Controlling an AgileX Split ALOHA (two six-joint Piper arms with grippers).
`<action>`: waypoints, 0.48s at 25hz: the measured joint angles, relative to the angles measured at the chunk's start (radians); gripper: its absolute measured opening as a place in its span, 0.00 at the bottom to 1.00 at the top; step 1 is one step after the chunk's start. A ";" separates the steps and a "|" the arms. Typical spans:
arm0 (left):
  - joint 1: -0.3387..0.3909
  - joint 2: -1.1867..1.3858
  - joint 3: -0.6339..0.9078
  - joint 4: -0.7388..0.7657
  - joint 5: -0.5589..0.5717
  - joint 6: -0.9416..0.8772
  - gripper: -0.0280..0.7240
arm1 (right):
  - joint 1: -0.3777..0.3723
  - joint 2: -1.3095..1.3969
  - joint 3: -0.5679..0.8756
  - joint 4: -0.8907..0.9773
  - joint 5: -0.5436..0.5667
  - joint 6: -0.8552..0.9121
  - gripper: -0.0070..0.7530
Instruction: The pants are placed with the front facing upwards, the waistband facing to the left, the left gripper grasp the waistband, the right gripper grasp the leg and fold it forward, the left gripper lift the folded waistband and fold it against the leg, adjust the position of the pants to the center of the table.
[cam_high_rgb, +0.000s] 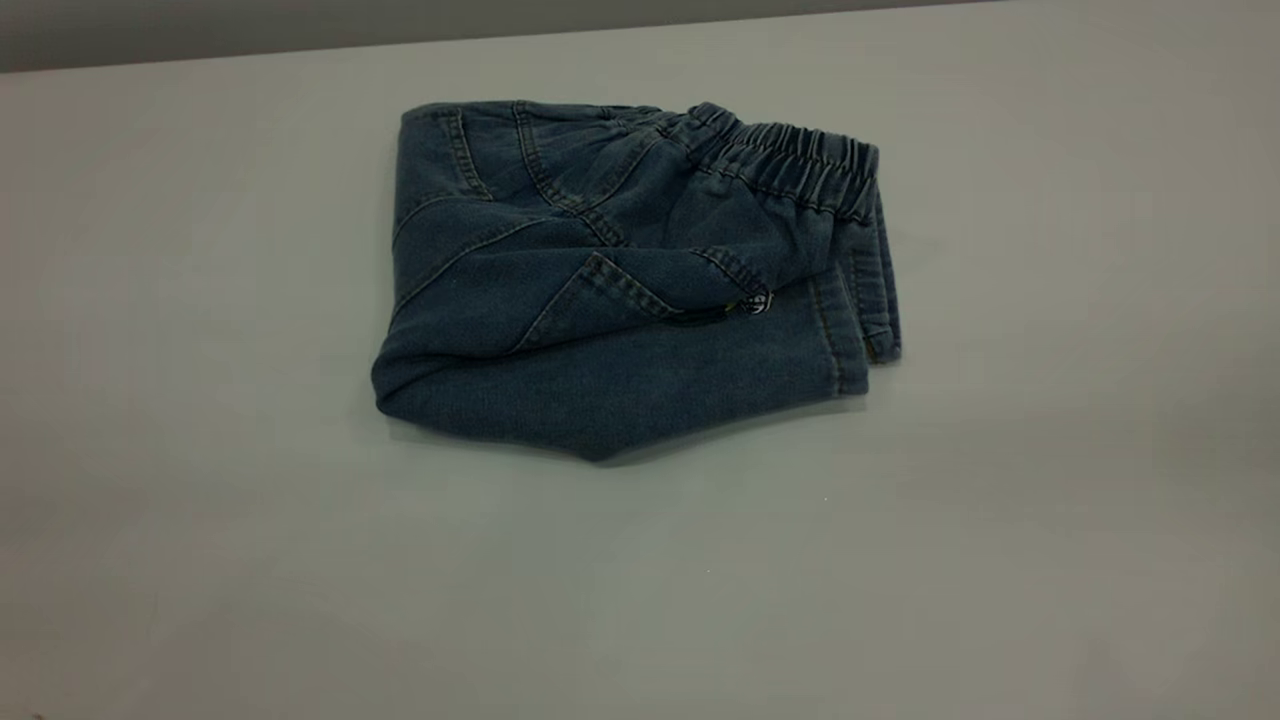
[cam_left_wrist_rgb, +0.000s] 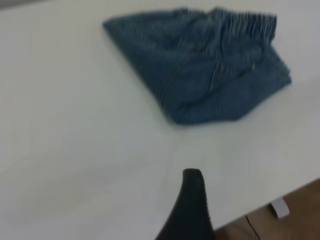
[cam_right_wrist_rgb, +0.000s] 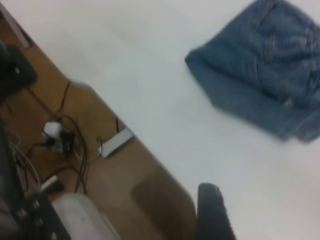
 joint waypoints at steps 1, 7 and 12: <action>0.000 0.000 0.016 0.000 0.000 0.000 0.80 | 0.000 -0.024 0.044 0.000 0.000 0.000 0.54; 0.000 0.000 0.104 0.001 -0.029 0.000 0.80 | 0.000 -0.154 0.193 -0.003 0.016 0.000 0.54; 0.000 0.000 0.186 0.009 -0.098 0.011 0.80 | 0.000 -0.175 0.191 -0.002 0.011 0.000 0.54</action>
